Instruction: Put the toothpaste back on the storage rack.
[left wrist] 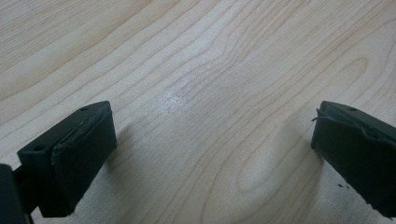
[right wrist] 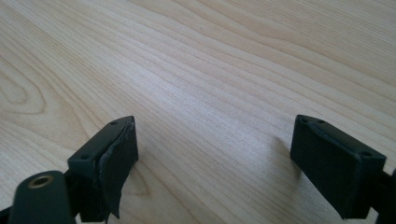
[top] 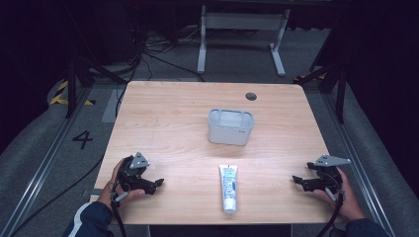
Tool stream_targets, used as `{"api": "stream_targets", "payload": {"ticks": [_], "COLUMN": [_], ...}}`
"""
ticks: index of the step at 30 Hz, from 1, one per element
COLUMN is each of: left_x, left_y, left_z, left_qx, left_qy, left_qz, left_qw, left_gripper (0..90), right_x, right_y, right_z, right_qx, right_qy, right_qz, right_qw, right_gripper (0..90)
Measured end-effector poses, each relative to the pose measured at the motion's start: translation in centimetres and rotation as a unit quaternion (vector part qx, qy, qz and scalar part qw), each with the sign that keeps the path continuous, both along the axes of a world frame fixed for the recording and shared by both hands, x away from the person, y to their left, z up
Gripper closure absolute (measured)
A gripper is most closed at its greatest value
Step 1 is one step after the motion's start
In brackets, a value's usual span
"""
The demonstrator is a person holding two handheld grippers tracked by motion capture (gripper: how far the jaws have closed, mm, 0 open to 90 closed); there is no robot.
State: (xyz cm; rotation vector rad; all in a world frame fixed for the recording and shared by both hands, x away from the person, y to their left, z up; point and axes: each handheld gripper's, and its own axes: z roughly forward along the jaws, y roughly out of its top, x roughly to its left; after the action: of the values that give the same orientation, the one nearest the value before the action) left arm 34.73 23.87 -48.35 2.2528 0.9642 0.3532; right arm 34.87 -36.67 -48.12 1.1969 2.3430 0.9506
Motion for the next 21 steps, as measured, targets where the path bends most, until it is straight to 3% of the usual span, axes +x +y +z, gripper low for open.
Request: {"api": "stream_targets", "payload": {"ticks": [7,21], "left_x": [0.0,0.0], "left_y": [0.0,0.0], "left_z": [0.0,0.0], "left_qx": [0.003,0.000], "left_qy": [-0.003,-0.001], "left_qz": [-0.002,-0.001], "left_qw": [1.0000,1.0000], "left_gripper": [0.5,0.5], "right_x": [0.0,-0.3], "right_y": [0.6,2.6], "right_z": [0.4,2.0], "right_qx": [-0.009,-0.004], "right_qy": [0.003,-0.002], "right_qz": [0.009,0.031], "right_qw": [0.9999,0.9995], "right_gripper": [18.3,19.7]}}
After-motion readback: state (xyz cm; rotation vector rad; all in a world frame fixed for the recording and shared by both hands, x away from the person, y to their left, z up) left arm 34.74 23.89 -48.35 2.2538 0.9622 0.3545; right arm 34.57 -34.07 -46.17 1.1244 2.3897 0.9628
